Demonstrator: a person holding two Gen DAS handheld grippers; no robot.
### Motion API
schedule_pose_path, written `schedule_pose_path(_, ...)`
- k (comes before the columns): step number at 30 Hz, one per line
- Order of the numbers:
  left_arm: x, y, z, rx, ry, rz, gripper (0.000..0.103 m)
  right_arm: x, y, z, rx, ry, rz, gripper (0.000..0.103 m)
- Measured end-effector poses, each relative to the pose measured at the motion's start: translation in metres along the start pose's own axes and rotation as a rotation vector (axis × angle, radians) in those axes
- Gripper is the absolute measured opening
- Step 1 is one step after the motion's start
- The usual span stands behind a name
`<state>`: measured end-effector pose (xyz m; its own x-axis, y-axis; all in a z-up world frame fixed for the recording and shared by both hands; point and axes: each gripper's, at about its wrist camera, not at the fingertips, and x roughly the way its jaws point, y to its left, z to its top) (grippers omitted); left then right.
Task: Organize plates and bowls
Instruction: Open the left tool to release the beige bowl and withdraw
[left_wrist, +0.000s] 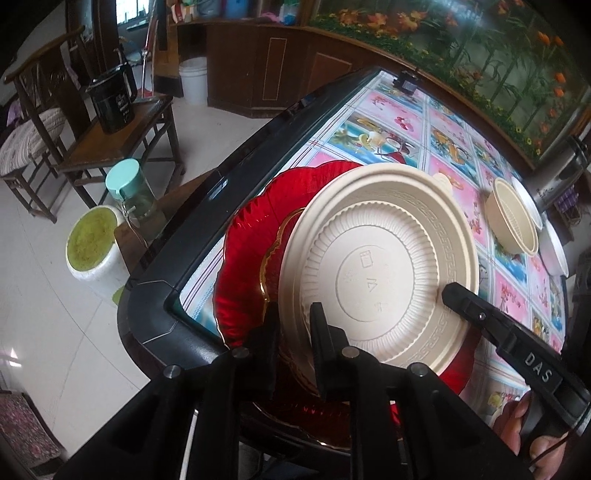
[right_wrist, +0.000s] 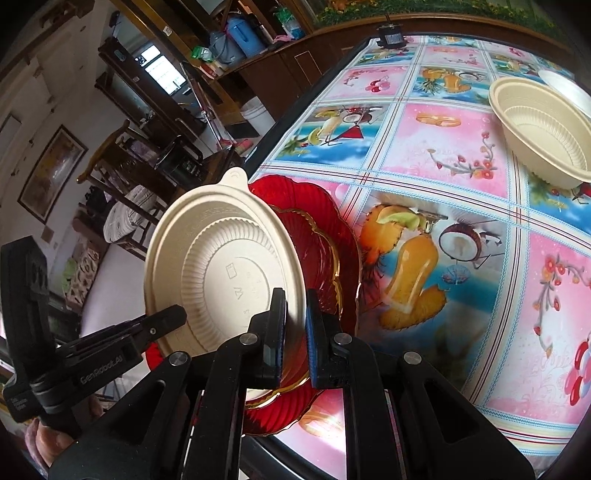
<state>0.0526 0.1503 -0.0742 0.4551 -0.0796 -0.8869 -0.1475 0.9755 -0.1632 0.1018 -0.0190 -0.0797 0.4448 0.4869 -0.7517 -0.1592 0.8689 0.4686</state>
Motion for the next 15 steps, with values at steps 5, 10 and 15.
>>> schedule_pose_path(5, -0.004, 0.001, -0.001, 0.027, -0.03, 0.043, 0.041, 0.0, 0.001, 0.0, -0.011, 0.002, -0.024, 0.012)
schedule_pose_path(10, -0.02, 0.006, -0.004, 0.021, -0.109, 0.056, 0.041, -0.002, 0.001, 0.002, -0.027, 0.012, 0.01, 0.016)
schedule_pose_path(15, -0.061, 0.009, -0.006, 0.009, -0.323, 0.221, 0.065, -0.03, -0.007, 0.005, -0.047, -0.095, 0.019, 0.023)
